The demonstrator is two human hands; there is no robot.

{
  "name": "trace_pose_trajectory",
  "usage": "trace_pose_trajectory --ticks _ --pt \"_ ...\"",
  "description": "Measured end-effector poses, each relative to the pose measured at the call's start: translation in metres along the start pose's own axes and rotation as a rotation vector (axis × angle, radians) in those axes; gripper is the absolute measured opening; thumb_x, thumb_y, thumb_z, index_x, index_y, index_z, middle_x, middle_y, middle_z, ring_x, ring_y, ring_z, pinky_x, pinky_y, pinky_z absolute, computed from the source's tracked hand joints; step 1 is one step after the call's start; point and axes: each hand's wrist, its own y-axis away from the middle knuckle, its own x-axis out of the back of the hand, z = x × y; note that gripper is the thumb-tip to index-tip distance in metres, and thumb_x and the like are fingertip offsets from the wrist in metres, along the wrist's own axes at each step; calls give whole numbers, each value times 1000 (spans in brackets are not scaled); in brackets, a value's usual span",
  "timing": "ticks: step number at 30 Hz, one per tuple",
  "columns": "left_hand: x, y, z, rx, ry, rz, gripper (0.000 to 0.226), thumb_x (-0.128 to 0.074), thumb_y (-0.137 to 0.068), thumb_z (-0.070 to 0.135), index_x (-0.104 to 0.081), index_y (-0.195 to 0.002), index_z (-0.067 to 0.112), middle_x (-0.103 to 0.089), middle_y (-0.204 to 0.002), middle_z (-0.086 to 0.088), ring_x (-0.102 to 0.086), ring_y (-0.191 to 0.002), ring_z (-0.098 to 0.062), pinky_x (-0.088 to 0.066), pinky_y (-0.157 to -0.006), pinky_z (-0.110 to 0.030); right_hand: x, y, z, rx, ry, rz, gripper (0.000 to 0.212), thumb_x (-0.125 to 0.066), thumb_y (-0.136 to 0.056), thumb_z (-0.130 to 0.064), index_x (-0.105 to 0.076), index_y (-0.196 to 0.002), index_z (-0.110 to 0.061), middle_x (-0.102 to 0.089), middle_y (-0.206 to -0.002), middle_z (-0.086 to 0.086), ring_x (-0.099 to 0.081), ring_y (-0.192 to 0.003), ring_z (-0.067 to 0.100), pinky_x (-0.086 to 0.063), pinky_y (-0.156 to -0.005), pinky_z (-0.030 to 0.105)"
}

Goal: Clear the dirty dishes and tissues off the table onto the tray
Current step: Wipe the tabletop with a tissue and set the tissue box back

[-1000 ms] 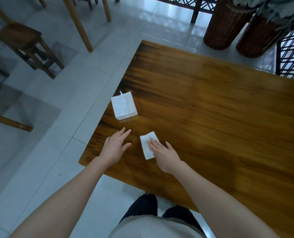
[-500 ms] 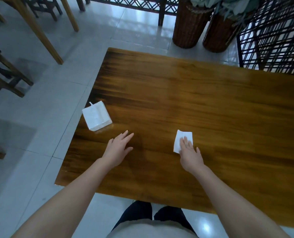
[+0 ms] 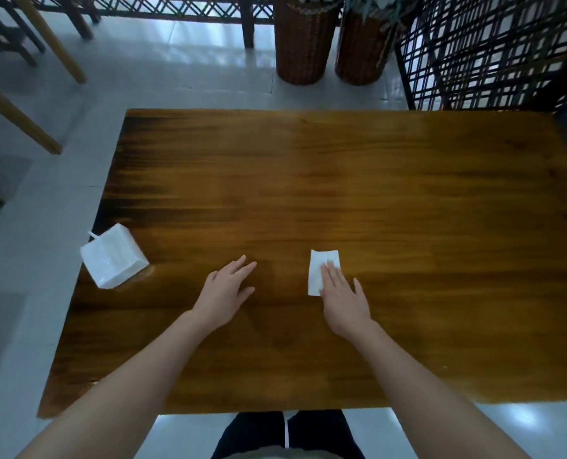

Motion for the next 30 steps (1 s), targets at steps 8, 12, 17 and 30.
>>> trace_pose_trajectory --ticks 8,12,17,30 --pt "-18 -36 49 -65 -41 -37 57 -48 -98 34 -25 -150 31 -16 -160 3 -16 -146 -17 -19 -119 -43 41 -21 125 -237 -96 -11 64 -32 -99 -15 6 -151 -18 11 -159 -3 4 -146 11 -5 -116 45" --pt "-21 -53 71 -74 -44 -40 58 -49 -98 33 -23 -151 31 -14 -160 3 -14 -147 -17 -17 -119 -44 48 -31 140 -230 -94 -8 63 -32 -100 -16 5 -151 -15 11 -159 0 4 -146 13 -5 -117 43" --pt "-30 -71 99 -61 -56 -42 61 -51 -97 33 -21 -151 31 -12 -160 3 -11 -147 -17 -14 -118 -45 52 -47 142 -197 -32 43 60 -29 -102 -22 2 -152 -14 8 -159 2 8 -146 15 3 -116 42" --pt "-58 -70 155 -25 -33 -50 60 -50 -98 33 -22 -151 29 -10 -161 2 -9 -148 -17 -12 -118 -44 58 -51 184 148 47 68 85 -61 -88 -6 -5 -152 -15 -5 -160 4 -9 -146 15 -11 -117 32"
